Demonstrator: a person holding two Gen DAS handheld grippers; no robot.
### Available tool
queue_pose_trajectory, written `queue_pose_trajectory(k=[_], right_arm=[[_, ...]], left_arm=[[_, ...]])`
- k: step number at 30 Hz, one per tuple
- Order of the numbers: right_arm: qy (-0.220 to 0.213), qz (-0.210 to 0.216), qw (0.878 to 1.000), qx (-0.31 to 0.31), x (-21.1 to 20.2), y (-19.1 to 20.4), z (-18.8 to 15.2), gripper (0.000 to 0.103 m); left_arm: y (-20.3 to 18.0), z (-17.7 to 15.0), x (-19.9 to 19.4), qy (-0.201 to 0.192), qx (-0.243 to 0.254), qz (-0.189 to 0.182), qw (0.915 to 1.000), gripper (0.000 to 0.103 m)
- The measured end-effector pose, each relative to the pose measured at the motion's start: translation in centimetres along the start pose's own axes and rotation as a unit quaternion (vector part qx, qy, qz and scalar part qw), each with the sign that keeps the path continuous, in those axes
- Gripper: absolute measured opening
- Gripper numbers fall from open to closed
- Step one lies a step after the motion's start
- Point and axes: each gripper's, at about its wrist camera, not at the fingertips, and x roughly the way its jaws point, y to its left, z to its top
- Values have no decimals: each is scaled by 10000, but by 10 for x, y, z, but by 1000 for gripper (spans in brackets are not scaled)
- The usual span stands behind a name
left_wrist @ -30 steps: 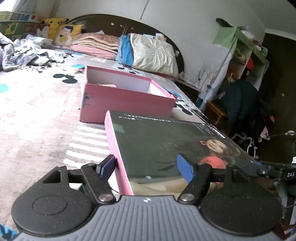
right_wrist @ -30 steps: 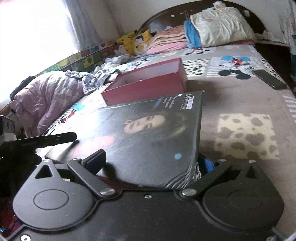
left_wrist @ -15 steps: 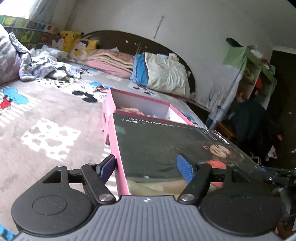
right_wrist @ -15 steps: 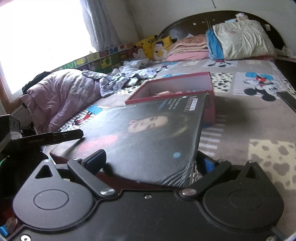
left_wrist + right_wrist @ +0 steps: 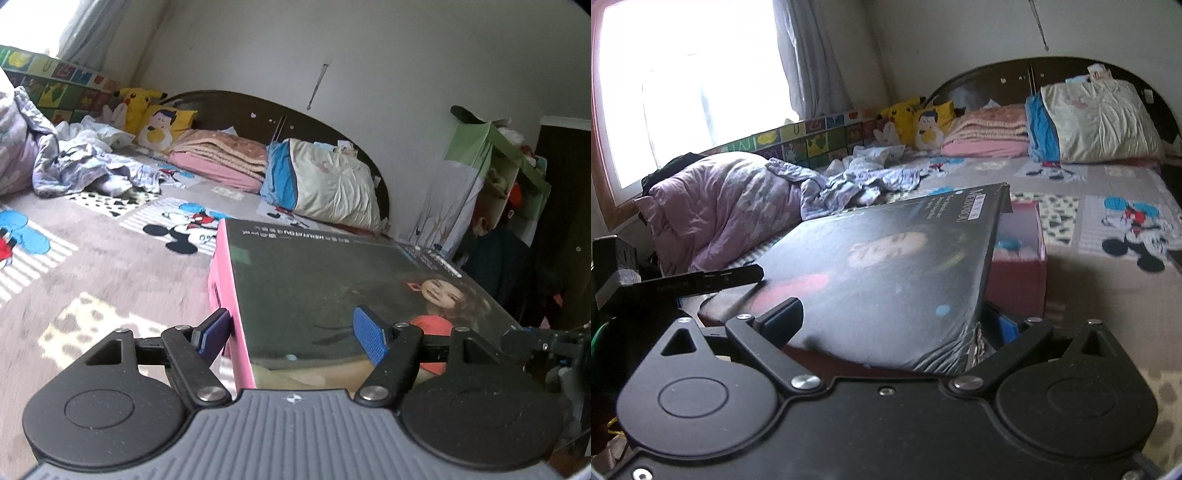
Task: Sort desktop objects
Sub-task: 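Grip the photo book with both grippers and lift it toward the shoebox, then carry the photo book with both grippers over the shoebox opening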
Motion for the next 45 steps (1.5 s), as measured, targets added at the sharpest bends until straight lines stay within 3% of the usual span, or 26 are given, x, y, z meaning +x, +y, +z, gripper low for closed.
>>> queue_pose_trajectory(k=[12, 31, 45], right_arm=[[-212, -142, 9997, -2, 38, -28, 32, 102], [5, -242, 9996, 128, 108, -66, 68, 102], [205, -460, 9986, 149, 141, -85, 77, 102]], left_arm=[[10, 19, 57, 56, 144, -39, 9999, 72], [40, 55, 136, 111, 86, 19, 9999, 72], [48, 58, 181, 369, 62, 80, 9993, 72]])
